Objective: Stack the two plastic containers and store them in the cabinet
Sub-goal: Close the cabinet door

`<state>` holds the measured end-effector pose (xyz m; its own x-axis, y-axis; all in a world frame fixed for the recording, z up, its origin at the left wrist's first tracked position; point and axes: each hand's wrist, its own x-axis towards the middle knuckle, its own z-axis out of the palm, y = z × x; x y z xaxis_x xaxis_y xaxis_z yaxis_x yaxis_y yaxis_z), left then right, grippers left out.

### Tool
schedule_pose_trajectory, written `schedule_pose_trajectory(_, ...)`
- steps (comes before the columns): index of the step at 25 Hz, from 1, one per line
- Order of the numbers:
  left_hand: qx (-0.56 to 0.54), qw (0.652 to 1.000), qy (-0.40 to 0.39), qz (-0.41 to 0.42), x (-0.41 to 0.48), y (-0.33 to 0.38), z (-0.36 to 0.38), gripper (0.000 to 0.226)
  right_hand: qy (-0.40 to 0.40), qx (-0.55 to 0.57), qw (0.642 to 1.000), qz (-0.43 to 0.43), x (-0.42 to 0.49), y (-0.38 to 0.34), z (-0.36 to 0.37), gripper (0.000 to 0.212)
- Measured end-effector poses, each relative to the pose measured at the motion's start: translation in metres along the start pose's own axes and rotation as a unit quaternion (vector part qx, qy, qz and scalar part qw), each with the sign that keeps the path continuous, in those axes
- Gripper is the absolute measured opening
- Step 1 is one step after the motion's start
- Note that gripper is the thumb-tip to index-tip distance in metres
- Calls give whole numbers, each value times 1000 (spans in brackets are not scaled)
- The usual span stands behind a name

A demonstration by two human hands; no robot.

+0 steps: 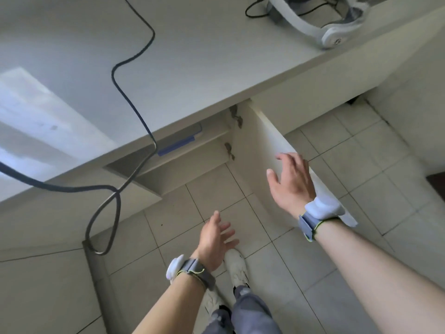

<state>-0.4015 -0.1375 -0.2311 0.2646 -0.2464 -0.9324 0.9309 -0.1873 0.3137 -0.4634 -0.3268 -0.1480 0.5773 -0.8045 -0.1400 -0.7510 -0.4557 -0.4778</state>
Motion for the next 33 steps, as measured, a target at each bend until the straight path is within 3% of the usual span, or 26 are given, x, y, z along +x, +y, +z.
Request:
schedule_pose_trajectory(3,-10,998,-33,-57,-10,-19,28,69,19,-92,994,53,17,35,-21,53)
schedule_pose_trajectory(7,-32,994,-49,-88,-15,-32,50,69,-122,-53,969,207,29,67,-27,43)
schedule_pose_trajectory(13,-42,991,-52,-120,-21,-33,35,73,-91,-32,968,230,24,67,-16,41)
schedule_pose_trajectory(16,-49,989,-43,-133,-21,-33,15,78,-126,-19,962,243,11,51,0,39)
schedule_pose_trajectory(19,-62,987,-38,-143,-22,-34,-13,83,-163,55,953,248,-8,24,30,35)
schedule_pose_trajectory(22,-95,979,-29,-176,-24,-27,-37,95,-153,213,915,305,-27,-18,64,26)
schedule_pose_trajectory(25,-199,962,-40,-183,-27,-2,-68,111,-165,310,875,332,-37,-66,94,15)
schedule_pose_trajectory(29,-428,900,-8,-79,-21,41,-115,109,-160,385,835,359,-35,-123,124,16)
schedule_pose_trajectory(33,-522,853,1,-14,-12,86,-148,111,-168,450,790,380,-17,-168,139,20)
